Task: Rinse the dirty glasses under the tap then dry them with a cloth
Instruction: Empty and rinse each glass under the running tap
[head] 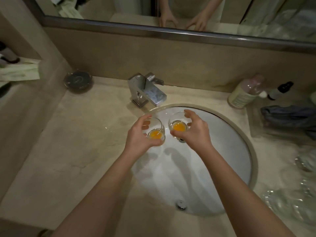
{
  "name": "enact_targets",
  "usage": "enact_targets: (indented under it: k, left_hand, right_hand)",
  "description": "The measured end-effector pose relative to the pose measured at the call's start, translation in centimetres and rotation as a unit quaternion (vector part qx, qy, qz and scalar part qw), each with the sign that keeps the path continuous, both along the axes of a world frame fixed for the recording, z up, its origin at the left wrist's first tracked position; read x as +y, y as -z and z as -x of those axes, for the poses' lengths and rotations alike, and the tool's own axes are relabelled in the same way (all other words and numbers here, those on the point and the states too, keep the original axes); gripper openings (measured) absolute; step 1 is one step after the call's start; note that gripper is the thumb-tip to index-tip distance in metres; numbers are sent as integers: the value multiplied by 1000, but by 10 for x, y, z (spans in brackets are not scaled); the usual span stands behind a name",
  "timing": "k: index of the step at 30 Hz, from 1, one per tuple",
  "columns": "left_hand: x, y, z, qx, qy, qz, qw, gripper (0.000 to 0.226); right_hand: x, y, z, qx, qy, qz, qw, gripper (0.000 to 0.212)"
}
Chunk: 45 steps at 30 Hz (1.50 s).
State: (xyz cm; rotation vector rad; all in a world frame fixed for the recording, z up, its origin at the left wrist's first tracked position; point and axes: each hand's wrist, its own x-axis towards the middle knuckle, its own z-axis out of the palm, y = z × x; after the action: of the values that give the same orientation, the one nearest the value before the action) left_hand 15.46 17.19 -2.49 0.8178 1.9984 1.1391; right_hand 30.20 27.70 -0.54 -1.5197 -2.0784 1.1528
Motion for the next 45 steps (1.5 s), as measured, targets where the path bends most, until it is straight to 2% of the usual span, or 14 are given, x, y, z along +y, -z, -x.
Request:
enact_targets:
  k: [4,7,17,27,32,41,45]
  left_hand:
    - [18,0,-14,-56,-43,-12,997,104]
    - [28,1,-18,-64,-65,-15,996,91]
    - [42,-5,-18,-39,-36,9,999,74]
    - [46,27,-16,-62,-53,-34,996,80]
    - [46,36,-7,-56,-40,-42,997,80]
    - [44,37,9,-50,8,-47,998,77]
    - [46,42,14,-59,11,-65,996,83]
  right_hand:
    - [37,-3,-5,-7,-4,-7,1000,86]
    - [62,-3,-1,-9,0,-16,1000,87]
    - [117,1,16,-6,19,-18,1000,83]
    - [130,7,25,-16,28,-21,999,87]
    - [134,8,26,-45,7,-23,999,90]
    - [130,9,33,-36,34,-33,998,90]
    - [127,9,35,-44,30,-53,997,94]
